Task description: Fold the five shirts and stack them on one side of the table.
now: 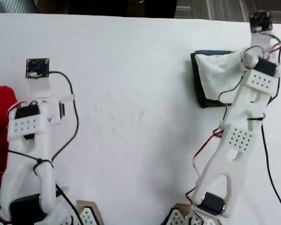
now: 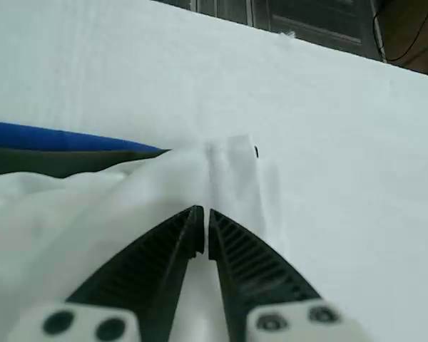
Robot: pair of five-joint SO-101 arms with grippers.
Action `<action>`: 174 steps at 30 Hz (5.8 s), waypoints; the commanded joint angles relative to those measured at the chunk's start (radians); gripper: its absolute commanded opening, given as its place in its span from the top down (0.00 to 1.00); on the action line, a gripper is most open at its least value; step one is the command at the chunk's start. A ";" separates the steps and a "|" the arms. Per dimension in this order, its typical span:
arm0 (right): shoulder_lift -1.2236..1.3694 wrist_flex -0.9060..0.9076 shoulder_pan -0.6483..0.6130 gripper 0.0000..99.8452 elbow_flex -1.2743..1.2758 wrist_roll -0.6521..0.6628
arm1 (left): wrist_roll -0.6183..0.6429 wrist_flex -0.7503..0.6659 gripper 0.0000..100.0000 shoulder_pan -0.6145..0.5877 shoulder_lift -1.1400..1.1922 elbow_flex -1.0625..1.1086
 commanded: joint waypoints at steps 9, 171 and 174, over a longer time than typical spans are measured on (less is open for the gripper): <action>0.189 -0.240 0.019 0.98 -0.009 -0.006 | -0.011 0.052 0.88 -0.006 -0.043 -0.013; -0.645 0.363 -0.869 0.99 0.891 -0.298 | -0.717 0.724 0.82 -0.879 0.032 -0.627; -0.642 0.443 -0.754 0.98 0.764 -0.262 | -0.715 0.715 0.82 -0.855 0.032 -0.625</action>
